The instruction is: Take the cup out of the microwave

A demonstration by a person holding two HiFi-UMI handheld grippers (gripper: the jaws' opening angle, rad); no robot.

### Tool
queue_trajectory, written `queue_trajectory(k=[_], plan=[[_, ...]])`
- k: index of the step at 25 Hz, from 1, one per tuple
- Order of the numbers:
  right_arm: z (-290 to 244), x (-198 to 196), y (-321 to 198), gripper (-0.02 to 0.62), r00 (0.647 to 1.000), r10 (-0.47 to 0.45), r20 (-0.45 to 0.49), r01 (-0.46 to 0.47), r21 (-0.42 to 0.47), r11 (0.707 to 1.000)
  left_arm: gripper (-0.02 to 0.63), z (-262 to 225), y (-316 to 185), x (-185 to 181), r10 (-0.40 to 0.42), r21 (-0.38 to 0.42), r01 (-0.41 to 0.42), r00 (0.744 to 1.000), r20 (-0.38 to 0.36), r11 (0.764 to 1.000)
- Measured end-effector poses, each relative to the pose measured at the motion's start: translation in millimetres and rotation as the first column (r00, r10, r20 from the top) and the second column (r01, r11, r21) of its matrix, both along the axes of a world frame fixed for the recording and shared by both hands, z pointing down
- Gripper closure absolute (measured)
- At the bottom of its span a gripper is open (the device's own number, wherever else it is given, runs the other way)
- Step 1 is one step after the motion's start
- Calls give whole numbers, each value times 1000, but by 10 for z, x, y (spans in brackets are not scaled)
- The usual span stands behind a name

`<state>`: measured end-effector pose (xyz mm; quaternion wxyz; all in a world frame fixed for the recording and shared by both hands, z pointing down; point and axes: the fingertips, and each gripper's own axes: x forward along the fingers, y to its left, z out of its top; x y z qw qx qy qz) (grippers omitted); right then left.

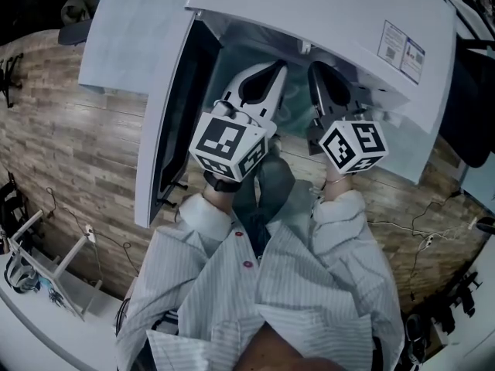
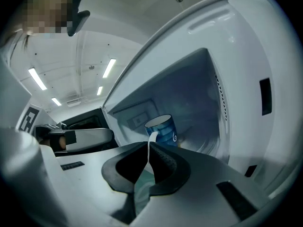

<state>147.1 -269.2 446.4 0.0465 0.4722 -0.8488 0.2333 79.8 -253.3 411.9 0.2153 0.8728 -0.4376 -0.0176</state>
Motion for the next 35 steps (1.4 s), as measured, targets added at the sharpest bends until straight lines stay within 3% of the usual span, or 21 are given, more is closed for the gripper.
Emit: queue_trajectory(k=[12,16,35], plan=[[156,-26,-129,555,998,-41,49,40,26,999,598,301,-123,29,18,-29,-18,1000,19,999],[160,-71,-164,462,994,-72,78,69,41,997,598,350,-153,-12,6,-37,-5,1000,17,999],[323,-374,-387,451,986,-167,-8,167,84,982,598,472,-212,-147,-28,-51,29,1000,7,998]])
